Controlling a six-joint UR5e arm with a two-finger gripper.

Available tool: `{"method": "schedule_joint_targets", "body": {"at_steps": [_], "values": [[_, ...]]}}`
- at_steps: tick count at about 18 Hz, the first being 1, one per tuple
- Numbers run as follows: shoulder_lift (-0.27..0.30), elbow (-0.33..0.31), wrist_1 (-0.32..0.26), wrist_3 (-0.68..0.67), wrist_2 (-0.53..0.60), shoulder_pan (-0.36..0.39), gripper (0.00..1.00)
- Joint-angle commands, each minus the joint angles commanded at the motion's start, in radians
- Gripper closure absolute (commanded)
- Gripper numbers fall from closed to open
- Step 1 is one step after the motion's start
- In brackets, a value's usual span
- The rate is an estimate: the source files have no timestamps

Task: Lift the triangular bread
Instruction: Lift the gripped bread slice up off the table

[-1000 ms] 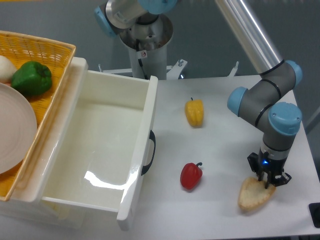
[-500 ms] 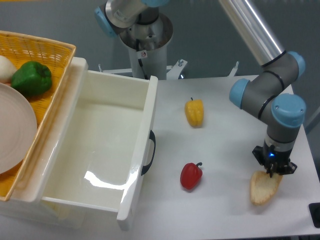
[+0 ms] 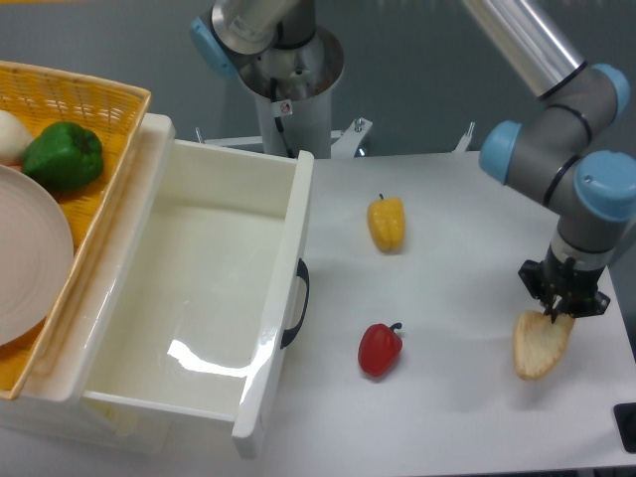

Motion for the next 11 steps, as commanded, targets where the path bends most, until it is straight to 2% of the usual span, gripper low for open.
{"method": "schedule_joint_targets", "body": {"at_steps": [3, 6, 11], "values": [[-0.005, 0.063, -0.080, 0.075, 0.048, 0.008, 1.00], [-0.028, 0.141, -0.161, 0.083, 0.052, 0.009, 1.00], [-0.028, 0.155, -0.177, 0.089, 0.051, 0.009, 1.00]]}}
